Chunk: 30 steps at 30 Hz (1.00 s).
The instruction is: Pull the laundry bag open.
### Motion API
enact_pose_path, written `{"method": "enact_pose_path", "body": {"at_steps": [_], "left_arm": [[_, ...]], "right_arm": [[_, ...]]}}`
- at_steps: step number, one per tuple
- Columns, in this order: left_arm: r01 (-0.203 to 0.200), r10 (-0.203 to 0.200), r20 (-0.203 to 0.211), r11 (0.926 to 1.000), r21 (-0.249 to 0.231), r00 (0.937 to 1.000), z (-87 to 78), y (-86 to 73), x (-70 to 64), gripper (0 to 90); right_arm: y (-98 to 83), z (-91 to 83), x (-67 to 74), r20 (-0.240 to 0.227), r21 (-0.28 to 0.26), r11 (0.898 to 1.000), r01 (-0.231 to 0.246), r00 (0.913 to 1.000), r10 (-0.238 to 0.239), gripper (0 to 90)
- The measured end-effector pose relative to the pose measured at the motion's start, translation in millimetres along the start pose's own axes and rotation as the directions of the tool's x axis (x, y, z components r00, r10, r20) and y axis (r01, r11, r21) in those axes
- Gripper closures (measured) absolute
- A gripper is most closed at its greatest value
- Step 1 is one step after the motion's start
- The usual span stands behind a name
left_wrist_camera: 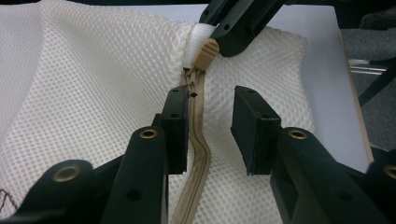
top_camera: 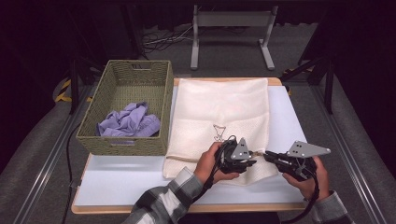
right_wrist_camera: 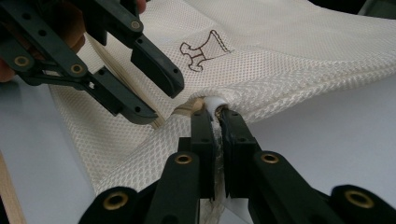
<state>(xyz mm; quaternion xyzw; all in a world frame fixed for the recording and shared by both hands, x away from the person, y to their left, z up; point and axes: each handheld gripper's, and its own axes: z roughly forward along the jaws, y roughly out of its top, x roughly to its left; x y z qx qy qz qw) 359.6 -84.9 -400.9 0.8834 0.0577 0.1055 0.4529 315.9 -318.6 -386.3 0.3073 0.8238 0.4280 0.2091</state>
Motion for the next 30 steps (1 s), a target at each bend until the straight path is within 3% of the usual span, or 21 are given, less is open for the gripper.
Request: {"method": "enact_pose_path", "body": {"at_steps": [4,13,15,21,25,30], "left_arm": [[-0.003,0.003,-0.002,1.0,0.0,1.0,5.7,3.2,0.7,72.5],[0.002,-0.002,-0.001,0.9998,-0.018,1.0,9.3,6.7,1.3,72.0],[-0.021,0.021,-0.012,0.9997,-0.015,0.9997,9.6,8.2,-0.1,70.5],[-0.031,0.031,-0.032,0.9994,-0.011,0.999,10.7,10.5,-1.8,71.8],[-0.005,0.005,-0.033,0.9997,-0.023,0.9995,9.4,8.6,0.5,80.1],[0.006,-0.007,-0.026,0.9994,-0.033,0.9996,6.7,6.2,2.3,81.1]], "right_arm": [[0.3,1.1,1.9,-0.003,0.003,1.0,0.011,0.9999,-0.011,85.3],[0.4,1.8,4.1,0.001,0.01,1.0,0.022,0.9998,-0.022,85.3],[0.8,2.1,5.5,0.006,0.015,0.999,0.03,0.9995,-0.03,85.3],[1.0,2.7,7.7,0.015,0.027,0.998,0.049,0.9987,-0.049,85.3],[0.8,2.4,7.8,0.015,0.028,0.998,0.051,0.9985,-0.052,85.2],[0.5,2.3,7.5,0.01,0.026,0.998,0.051,0.9987,-0.051,85.3]]}}
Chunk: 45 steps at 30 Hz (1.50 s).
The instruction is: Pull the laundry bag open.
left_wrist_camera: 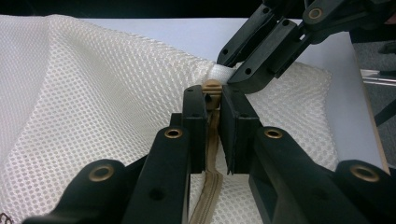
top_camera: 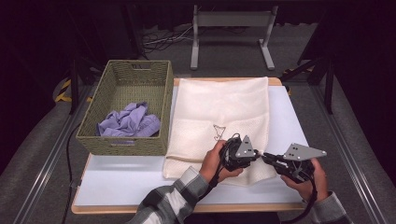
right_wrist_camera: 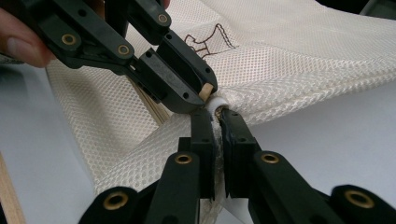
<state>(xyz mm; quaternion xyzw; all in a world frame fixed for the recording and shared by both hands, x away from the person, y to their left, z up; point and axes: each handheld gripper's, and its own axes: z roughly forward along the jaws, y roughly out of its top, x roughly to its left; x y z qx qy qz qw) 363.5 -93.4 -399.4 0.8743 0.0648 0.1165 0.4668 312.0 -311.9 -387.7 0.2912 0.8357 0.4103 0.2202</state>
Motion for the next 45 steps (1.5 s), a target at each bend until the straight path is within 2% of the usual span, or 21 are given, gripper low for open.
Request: {"method": "enact_pose_path", "body": {"at_steps": [13,18,22,27,31,33,40,45], "left_arm": [[0.03,-0.03,0.007,0.9993,0.02,0.9995,-5.5,-20.8,2.3,80.3],[0.016,-0.016,-0.005,0.9994,0.03,0.9999,-2.7,-18.7,0.9,75.6],[0.017,-0.017,0.0,0.9993,0.034,0.9999,0.9,-17.4,0.5,75.6],[-0.008,0.008,0.001,0.9982,0.059,1.0,6.4,-13.9,-1.2,72.0],[-0.015,0.014,0.013,0.9967,0.08,0.9998,10.3,-13.4,-0.1,75.5],[-0.018,0.017,0.012,0.9962,0.085,0.9998,12.4,-13.7,0.6,80.7],[-0.029,0.028,0.006,0.9929,0.115,0.9996,18.1,-13.2,-1.6,81.5],[-0.01,0.009,0.009,0.9917,0.128,0.9999,24.1,-13.5,-1.7,81.7]], "right_arm": [[-0.6,-0.9,-1.3,-0.006,-0.001,1.0,-0.01,0.9999,0.01,85.2],[0.0,-0.6,-0.3,-0.009,-0.003,1.0,-0.004,1.0,0.004,85.3],[-0.6,-0.8,-0.8,-0.008,-0.001,1.0,-0.01,0.9999,0.01,85.2],[-1.3,-0.9,-1.4,-0.015,-0.006,1.0,-0.016,0.9998,0.016,85.3],[-1.6,-0.5,-0.9,-0.02,-0.005,1.0,-0.013,0.9997,0.013,85.3],[-2.2,-0.2,-1.0,-0.02,-0.004,1.0,-0.009,0.9998,0.009,85.3],[-7.3,-0.1,-3.4,-0.017,0.012,1.0,-0.023,0.9996,0.023,85.3],[-11.9,1.6,-5.2,0.012,0.034,0.999,-0.039,0.9992,0.039,85.5]]}}
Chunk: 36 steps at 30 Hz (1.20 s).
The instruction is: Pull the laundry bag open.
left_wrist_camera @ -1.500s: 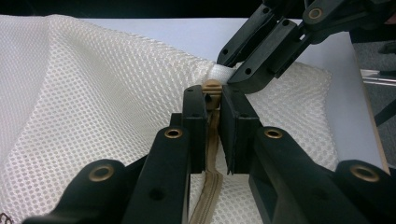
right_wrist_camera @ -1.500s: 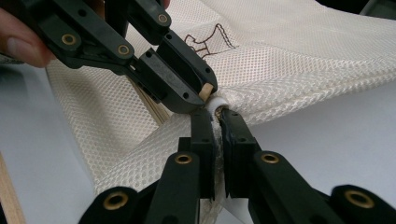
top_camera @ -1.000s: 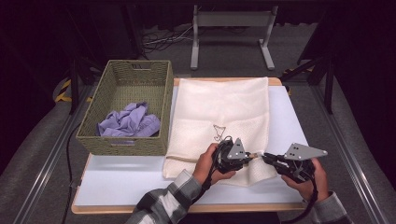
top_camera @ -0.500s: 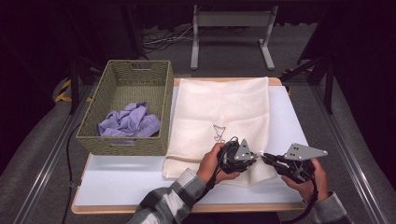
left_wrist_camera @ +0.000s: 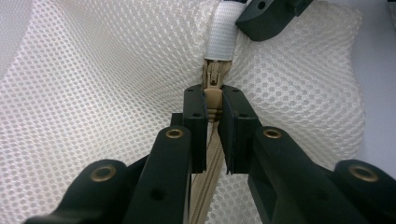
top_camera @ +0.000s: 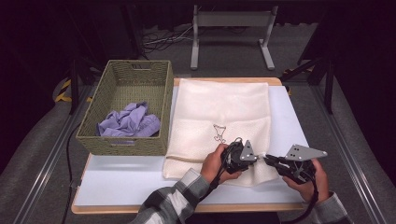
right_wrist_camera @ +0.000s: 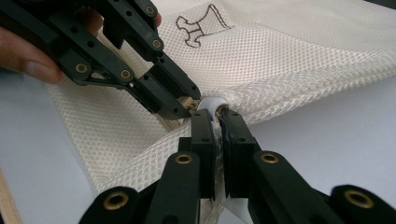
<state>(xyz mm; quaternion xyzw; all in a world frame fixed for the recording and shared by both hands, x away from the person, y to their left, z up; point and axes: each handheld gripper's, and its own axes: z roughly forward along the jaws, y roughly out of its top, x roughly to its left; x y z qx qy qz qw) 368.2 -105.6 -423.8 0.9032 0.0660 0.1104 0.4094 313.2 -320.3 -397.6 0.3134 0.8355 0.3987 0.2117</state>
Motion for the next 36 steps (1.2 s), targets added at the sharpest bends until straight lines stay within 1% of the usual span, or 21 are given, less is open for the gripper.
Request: {"method": "enact_pose_path", "body": {"at_steps": [4,7,12,15,20,24,27,28,30,32,36], "left_arm": [[0.011,-0.011,0.013,0.9999,0.006,0.9999,2.5,-0.3,0.4,81.8],[0.017,-0.017,0.022,0.9998,0.006,0.9996,3.4,-0.4,1.3,81.8],[0.01,-0.011,0.025,0.9997,0.024,0.9996,7.5,1.9,0.6,81.9],[0.019,-0.02,0.038,0.9996,0.019,0.9991,9.4,2.6,2.2,81.9],[0.03,-0.031,0.05,0.9995,0.007,0.9983,9.0,1.7,3.1,82.0],[0.018,-0.018,0.044,0.9998,0.01,0.9989,7.5,2.8,1.9,82.0],[0.026,-0.027,0.055,0.9996,0.008,0.9981,6.7,2.3,3.3,82.0],[0.023,-0.024,0.057,0.9997,0.008,0.9981,7.0,2.5,3.3,82.0],[0.019,-0.02,0.05,0.9998,0.009,0.9986,7.5,3.4,2.2,82.0],[0.016,-0.016,0.051,0.9998,0.008,0.9985,8.4,3.5,2.6,82.0],[0.015,-0.015,0.054,0.9999,0.007,0.9984,7.0,3.3,3.0,82.0]], "right_arm": [[-1.4,0.1,-0.5,0.016,0.005,1.0,-0.018,0.9997,0.018,85.8],[-2.3,0.3,-0.8,0.018,0.008,1.0,-0.027,0.9995,0.027,86.0],[-3.1,-0.2,-1.0,0.035,0.02,0.999,-0.034,0.9988,0.034,86.4],[-3.9,-1.0,-2.0,0.042,0.025,0.999,-0.043,0.9982,0.042,86.5],[-4.5,-1.7,-2.9,0.048,0.025,0.999,-0.037,0.9982,0.036,86.6],[-2.0,-3.3,-2.2,0.053,0.023,0.999,-0.026,0.9983,0.025,87.0],[-1.9,-4.0,-1.5,0.049,0.021,0.999,-0.027,0.9985,0.026,87.0],[-1.8,-4.2,-1.2,0.049,0.02,0.999,-0.026,0.9985,0.025,87.0],[-1.3,-4.9,-1.3,0.046,0.021,0.999,-0.024,0.9987,0.023,87.1],[-1.0,-5.5,-1.0,0.053,0.021,0.999,-0.024,0.9983,0.023,87.1],[-1.3,-5.4,-1.3,0.05,0.018,0.999,-0.029,0.9984,0.028,87.1]]}}
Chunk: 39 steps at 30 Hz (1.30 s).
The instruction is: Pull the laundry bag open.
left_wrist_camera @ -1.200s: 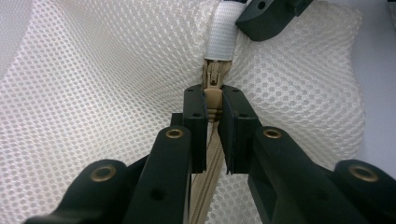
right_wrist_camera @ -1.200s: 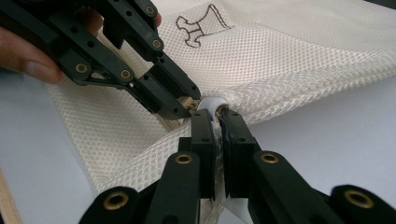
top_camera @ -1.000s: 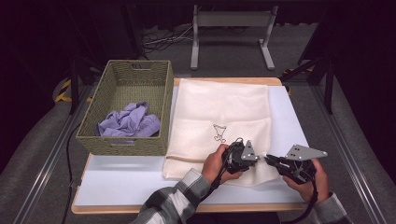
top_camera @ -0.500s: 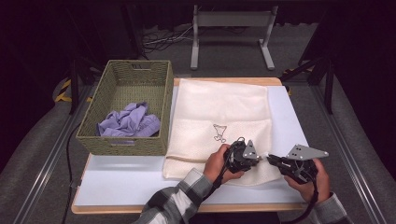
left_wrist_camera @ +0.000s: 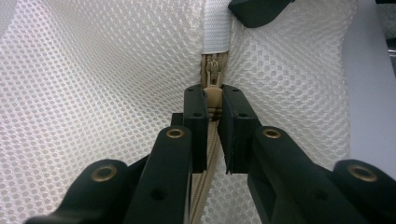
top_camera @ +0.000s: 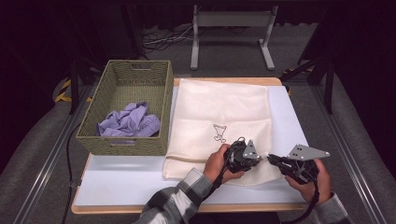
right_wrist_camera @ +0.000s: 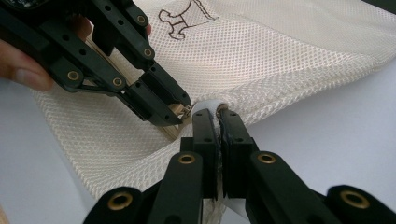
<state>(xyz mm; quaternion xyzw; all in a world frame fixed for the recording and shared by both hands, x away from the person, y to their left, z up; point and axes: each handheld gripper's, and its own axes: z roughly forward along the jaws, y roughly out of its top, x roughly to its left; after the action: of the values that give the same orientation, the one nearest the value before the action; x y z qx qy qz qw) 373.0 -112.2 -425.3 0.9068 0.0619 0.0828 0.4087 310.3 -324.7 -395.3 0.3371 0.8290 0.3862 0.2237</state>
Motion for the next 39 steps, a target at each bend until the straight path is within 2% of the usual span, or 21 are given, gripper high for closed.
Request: {"method": "enact_pose_path", "body": {"at_steps": [2,4,5,6,9,10,14,18,22,24,25,28,39], "left_arm": [[0.0,0.0,0.003,1.0,0.003,1.0,-1.4,0.2,0.3,82.0],[-0.011,0.011,-0.016,0.9993,0.035,0.9998,-1.9,-1.4,0.7,82.0],[0.002,-0.002,-0.012,0.9996,0.029,0.9999,-2.0,-4.3,2.7,82.0],[0.023,-0.023,-0.002,0.9995,0.019,0.9997,-3.2,-5.6,3.9,82.0],[0.002,-0.002,-0.006,0.9995,0.031,1.0,-3.7,-4.3,1.3,82.0],[-0.007,0.007,-0.007,0.9992,0.039,1.0,-3.6,-4.3,0.7,82.0],[0.001,-0.001,0.0,0.9986,0.052,1.0,-7.1,-11.1,2.7,82.0],[0.017,-0.016,-0.006,0.9972,0.073,0.9998,-13.9,-22.0,6.2,82.0],[0.009,-0.008,-0.014,0.9956,0.093,0.9999,-20.7,-31.1,7.2,82.0],[0.023,-0.021,-0.014,0.994,0.107,0.9997,-25.7,-37.2,7.8,82.0],[0.018,-0.016,-0.016,0.994,0.108,0.9997,-27.1,-39.0,8.3,81.9],[0.014,-0.01,-0.033,0.9912,0.132,0.9994,-36.2,-46.5,9.5,82.0],[0.029,-0.017,-0.08,0.9879,0.152,0.9966,-61.9,-65.8,10.9,81.9]], "right_arm": [[0.1,0.2,0.2,0.0,0.002,1.0,-0.001,1.0,0.001,87.1],[-0.1,-0.4,-0.1,0.015,0.0,1.0,-0.002,0.9999,0.002,87.1],[-0.4,-2.9,-2.7,0.026,-0.007,1.0,-0.01,0.9996,0.01,87.1],[-1.3,-5.8,-6.5,0.014,-0.022,0.999,-0.031,0.9994,0.032,87.1],[-3.4,-8.3,-9.3,0.013,-0.035,0.998,-0.049,0.9987,0.049,87.1],[-3.7,-8.0,-9.2,0.012,-0.03,0.998,-0.048,0.9987,0.049,87.1],[-4.4,-5.8,-8.5,0.013,-0.014,0.999,-0.043,0.999,0.043,87.0],[-7.1,-6.2,-11.4,0.027,-0.007,0.998,-0.066,0.9975,0.066,87.0],[-9.2,-5.5,-13.1,0.039,0.001,0.997,-0.079,0.9962,0.079,87.0],[-10.5,-5.0,-13.7,0.046,0.006,0.996,-0.084,0.9954,0.084,87.0],[-11.9,-4.1,-14.3,0.046,0.012,0.996,-0.089,0.995,0.088,87.0],[-15.7,-1.6,-16.4,0.052,0.029,0.995,-0.098,0.994,0.096,87.0],[-23.5,4.3,-18.9,0.061,0.067,0.992,-0.111,0.9924,0.107,87.0]]}}
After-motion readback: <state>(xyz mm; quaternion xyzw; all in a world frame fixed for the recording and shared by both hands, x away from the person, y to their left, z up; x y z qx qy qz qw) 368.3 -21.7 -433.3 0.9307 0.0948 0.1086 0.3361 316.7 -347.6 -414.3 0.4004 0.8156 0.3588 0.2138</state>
